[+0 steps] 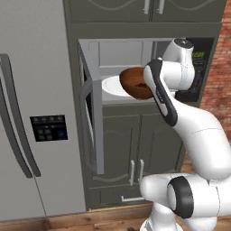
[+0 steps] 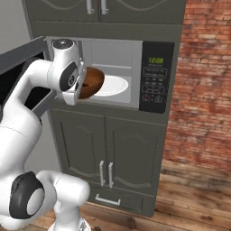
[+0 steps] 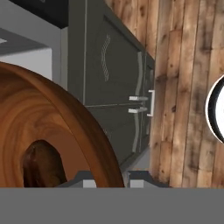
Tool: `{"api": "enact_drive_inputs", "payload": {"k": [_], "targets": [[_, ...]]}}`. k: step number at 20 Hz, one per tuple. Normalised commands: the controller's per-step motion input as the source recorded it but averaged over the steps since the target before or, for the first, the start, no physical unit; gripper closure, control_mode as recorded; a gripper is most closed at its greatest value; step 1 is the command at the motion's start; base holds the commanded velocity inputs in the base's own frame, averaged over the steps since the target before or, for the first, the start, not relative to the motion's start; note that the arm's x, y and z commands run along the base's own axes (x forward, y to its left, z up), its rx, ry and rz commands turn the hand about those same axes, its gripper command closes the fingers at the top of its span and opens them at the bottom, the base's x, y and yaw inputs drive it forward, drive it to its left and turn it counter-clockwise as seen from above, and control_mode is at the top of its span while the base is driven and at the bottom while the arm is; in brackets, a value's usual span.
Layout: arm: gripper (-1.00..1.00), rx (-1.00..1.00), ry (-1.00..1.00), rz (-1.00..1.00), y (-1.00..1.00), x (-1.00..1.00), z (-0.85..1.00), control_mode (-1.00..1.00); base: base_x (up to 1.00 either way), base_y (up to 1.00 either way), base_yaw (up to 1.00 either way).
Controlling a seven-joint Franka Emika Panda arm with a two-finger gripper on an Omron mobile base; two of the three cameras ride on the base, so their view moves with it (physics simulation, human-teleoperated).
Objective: Pick the sweet potato from the sink and place it in the bowl. Then pick the bowl and place it in the microwave. Then close the microwave door and press the start button.
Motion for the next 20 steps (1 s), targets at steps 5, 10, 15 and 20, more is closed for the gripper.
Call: {"api": "enact_drive_inputs", "payload": {"k": [5,10,15,20], "targets": [[1.00,0.00,-0.02,0.01,0.00,0.76,-0.02,-1.00,0.00,0.00,0.00],[1.00,0.00,0.03,0.00,0.00,0.75,-0.06,-1.00,0.00,0.00,0.00],[1.00,-0.03,0.09,0.00,0.01,0.61,-0.14,-1.00,0.00,0.00,0.00],[1.00,0.00,0.06,0.00,0.00,0.74,-0.24,-1.00,0.00,0.00,0.00]]}}
